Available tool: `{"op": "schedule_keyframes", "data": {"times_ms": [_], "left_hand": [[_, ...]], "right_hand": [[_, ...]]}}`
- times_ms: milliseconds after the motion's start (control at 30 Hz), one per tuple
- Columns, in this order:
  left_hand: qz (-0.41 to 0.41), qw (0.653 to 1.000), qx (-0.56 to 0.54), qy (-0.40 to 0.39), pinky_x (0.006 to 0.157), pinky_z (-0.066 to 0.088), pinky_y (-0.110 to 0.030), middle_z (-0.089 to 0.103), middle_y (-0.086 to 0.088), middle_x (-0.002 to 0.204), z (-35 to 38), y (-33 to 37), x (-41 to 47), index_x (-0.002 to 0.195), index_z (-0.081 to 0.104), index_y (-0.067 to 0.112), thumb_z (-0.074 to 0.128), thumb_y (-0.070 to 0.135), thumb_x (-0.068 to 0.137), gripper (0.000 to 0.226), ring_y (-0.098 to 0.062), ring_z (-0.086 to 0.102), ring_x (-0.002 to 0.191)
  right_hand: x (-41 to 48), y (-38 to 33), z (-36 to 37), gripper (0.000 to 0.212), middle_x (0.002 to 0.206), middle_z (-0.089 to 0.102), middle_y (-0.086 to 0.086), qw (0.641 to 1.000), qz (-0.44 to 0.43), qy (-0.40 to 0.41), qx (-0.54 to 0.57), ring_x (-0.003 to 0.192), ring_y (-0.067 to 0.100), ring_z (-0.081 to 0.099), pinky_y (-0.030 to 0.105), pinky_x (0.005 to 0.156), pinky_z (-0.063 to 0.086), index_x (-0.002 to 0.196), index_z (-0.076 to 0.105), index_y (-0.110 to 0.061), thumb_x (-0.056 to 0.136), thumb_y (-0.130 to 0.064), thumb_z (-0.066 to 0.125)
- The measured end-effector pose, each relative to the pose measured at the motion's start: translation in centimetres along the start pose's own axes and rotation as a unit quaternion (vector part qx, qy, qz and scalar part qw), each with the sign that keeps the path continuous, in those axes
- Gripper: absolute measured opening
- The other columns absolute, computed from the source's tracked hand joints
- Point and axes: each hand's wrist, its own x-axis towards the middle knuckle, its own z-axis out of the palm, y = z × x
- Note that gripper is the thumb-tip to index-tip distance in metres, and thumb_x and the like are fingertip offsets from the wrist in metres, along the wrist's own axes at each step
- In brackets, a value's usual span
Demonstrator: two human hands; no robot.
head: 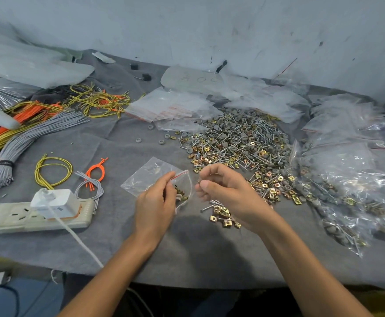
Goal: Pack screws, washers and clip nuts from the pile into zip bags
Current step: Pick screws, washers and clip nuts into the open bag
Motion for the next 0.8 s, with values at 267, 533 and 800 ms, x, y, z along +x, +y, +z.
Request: {"op": "schedule_keyframes", "data": {"times_ms": [267, 533, 800], "left_hand": [[0.003, 1.000, -0.004, -0.001, 0.076, 0.051, -0.034, 0.076, 0.000, 0.106, 0.0, -0.1, -0.1, 0.121, 0.071, 0.018, 0.048, 0.026, 0.095, 0.036, -0.025, 0.071, 0.087], [0.004, 1.000, -0.003, -0.006, 0.078, 0.053, -0.037, 0.076, -0.002, 0.109, -0.2, 0.0, -0.1, 0.122, 0.071, 0.015, 0.048, 0.024, 0.095, 0.036, -0.028, 0.071, 0.091], [-0.002, 1.000, -0.005, -0.006, 0.077, 0.047, -0.034, 0.076, -0.003, 0.105, 0.1, -0.1, -0.1, 0.121, 0.071, 0.013, 0.052, 0.016, 0.097, 0.030, -0.030, 0.070, 0.089]], "right_hand": [[1.3, 0.9, 1.6, 0.010, 0.083, 0.072, -0.013, 0.953, -0.041, 0.040, -0.297, 0.080, -0.002, 0.065, 0.018, 0.076, 0.050, 0.091, 0.065, -0.027, 0.094, -0.020, 0.071], [4.3, 0.5, 2.6, 0.016, 0.092, 0.051, -0.004, 0.832, -0.088, 0.016, -0.547, 0.092, 0.019, 0.054, 0.038, 0.078, 0.046, 0.092, 0.070, -0.019, 0.095, -0.034, 0.066], [4.0, -1.5, -2.4, 0.016, 0.075, 0.063, -0.012, 0.896, -0.033, 0.099, -0.431, 0.060, -0.001, 0.051, 0.020, 0.057, 0.038, 0.091, 0.066, -0.029, 0.101, -0.037, 0.057]]}}
